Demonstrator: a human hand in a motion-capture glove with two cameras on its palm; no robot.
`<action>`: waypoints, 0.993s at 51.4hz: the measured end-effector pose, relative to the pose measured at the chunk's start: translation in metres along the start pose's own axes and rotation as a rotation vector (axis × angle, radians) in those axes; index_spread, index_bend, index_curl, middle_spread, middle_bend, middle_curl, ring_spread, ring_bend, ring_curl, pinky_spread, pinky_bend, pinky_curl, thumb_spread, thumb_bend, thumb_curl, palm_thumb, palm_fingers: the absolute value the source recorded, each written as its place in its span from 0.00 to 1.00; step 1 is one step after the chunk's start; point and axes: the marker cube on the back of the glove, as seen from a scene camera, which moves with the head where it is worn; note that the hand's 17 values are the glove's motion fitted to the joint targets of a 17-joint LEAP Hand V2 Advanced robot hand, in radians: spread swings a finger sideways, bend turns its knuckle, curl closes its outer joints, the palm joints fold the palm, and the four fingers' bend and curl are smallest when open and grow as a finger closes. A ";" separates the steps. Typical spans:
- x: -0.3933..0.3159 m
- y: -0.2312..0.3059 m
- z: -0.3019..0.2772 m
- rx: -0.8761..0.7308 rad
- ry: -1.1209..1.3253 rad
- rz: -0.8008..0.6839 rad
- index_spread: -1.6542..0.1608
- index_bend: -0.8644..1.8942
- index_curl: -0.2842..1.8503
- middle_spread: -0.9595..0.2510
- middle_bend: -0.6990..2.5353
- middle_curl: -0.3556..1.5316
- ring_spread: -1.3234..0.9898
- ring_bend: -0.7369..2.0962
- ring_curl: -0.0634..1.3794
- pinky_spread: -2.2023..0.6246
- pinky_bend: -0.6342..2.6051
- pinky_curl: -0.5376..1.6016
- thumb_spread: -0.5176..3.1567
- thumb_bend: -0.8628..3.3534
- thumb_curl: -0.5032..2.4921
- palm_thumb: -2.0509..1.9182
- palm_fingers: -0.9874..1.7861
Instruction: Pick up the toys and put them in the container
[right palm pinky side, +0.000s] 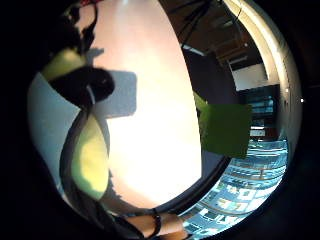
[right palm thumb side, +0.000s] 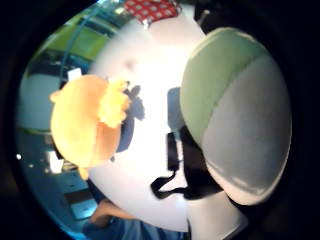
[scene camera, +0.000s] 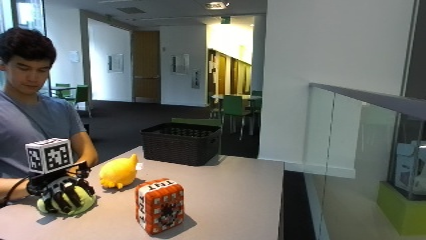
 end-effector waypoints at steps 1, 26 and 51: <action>0.000 -0.001 -0.001 0.015 -0.005 0.000 0.71 0.34 0.24 0.76 0.28 0.31 0.51 0.57 0.30 0.71 0.57 0.45 0.47 0.21 0.25 0.54 0.51; -0.005 -0.043 -0.141 0.120 -0.005 0.042 0.71 0.38 0.26 0.48 0.37 0.41 0.39 0.65 0.39 0.63 0.55 0.46 0.41 0.25 0.35 0.67 0.73; -0.153 -0.075 -0.308 0.283 -0.023 -0.028 0.70 0.37 0.26 0.41 0.35 0.46 0.38 0.64 0.39 0.62 0.55 0.46 0.38 0.23 0.40 0.68 0.71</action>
